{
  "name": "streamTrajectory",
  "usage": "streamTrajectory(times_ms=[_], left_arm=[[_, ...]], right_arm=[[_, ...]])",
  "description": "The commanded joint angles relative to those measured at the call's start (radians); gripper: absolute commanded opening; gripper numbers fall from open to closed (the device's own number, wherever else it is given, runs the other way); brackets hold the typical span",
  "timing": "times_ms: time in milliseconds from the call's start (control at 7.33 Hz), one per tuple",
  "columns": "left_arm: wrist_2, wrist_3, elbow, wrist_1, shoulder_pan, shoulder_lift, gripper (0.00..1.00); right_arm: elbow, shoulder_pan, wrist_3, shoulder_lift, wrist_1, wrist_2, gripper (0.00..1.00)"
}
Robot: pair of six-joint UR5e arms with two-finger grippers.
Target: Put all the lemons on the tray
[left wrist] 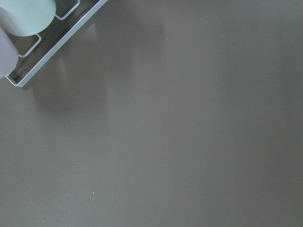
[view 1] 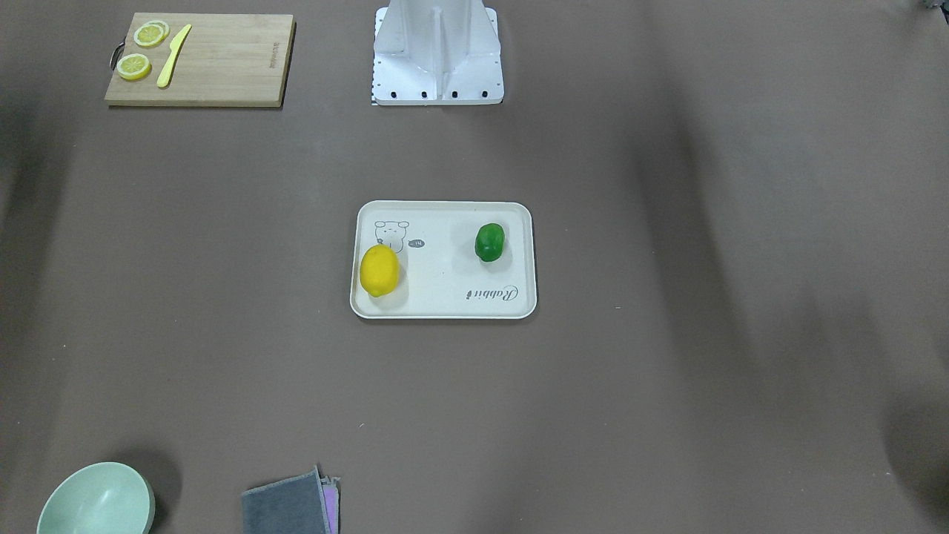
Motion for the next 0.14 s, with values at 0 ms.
streamTrajectory(times_ms=[0], left_arm=[[0.0, 0.0, -0.001, 0.0, -0.002, 0.001, 0.98]], right_arm=[[0.001, 0.0, -0.003, -0.008, 0.003, 0.0, 1.0]])
